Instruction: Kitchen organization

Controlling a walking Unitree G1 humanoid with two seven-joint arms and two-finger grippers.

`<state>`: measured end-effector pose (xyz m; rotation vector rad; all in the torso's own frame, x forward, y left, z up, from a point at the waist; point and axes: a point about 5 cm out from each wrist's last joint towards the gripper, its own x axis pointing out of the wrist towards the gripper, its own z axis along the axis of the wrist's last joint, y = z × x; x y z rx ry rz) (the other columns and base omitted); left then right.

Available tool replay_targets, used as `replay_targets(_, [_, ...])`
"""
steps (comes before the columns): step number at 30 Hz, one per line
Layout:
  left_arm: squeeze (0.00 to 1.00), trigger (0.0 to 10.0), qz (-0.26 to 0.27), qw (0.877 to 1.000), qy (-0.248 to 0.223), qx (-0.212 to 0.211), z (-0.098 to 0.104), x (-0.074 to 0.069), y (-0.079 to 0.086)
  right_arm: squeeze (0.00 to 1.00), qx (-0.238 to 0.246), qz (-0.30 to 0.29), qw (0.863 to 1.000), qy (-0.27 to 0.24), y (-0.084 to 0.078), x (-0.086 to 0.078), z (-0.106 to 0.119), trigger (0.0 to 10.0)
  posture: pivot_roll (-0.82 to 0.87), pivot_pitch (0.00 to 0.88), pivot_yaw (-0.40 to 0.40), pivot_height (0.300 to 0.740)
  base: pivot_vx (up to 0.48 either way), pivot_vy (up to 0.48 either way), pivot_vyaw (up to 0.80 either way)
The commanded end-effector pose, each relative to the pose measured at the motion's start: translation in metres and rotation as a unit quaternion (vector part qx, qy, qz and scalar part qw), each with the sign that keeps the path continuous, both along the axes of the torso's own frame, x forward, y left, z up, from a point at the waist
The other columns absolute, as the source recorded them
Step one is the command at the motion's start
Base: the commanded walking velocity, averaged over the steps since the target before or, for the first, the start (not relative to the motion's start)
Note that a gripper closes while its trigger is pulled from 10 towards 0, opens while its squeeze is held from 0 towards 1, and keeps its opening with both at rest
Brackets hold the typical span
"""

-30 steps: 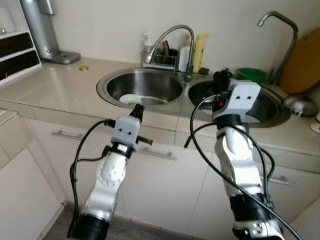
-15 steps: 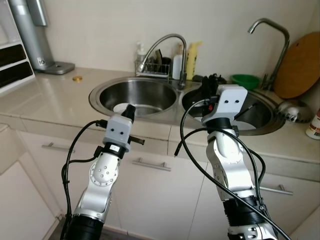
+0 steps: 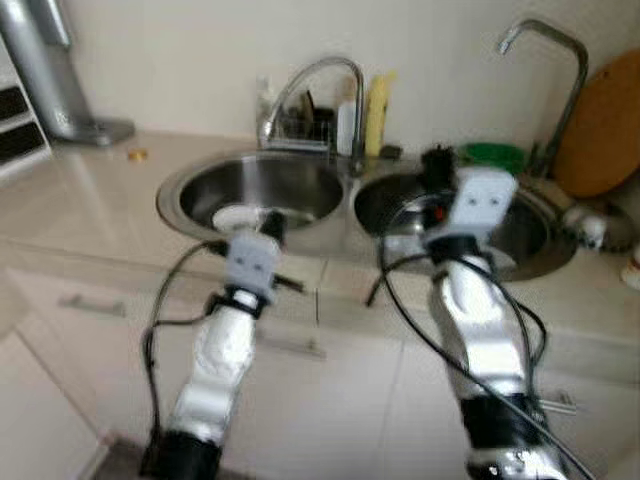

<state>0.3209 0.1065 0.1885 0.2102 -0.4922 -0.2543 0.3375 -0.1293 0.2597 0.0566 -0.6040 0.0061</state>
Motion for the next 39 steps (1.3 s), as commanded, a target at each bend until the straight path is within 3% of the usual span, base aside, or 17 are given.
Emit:
replay_targets(1, [0.00,10.0,0.011,1.000,-0.008,0.003,0.005,0.002,0.007,0.00,0.003,0.010,1.000,-0.012,0.007,0.000,0.007,10.0,0.05,0.000,-0.015,0.740,0.281,0.000,0.00])
replay_targets(28, [0.00,10.0,0.006,1.000,-0.001,0.008,0.001,0.001,0.005,0.00,0.009,0.007,1.000,0.003,0.005,0.005,0.006,10.0,0.06,0.000,-0.015,0.740,0.258,0.000,0.00])
replay_targets(34, [0.00,10.0,0.000,1.000,0.003,0.010,-0.002,0.001,0.002,0.00,-0.017,0.024,0.996,0.078,0.012,0.017,-0.013,10.0,0.06,0.000,-0.016,0.740,0.000,0.000,0.00])
replay_targets(39, [0.00,10.0,0.000,1.000,0.001,0.010,-0.002,0.001,0.001,0.00,-0.041,0.024,0.985,0.164,0.013,0.031,-0.034,10.0,0.06,0.000,-0.020,0.740,0.000,0.000,0.00])
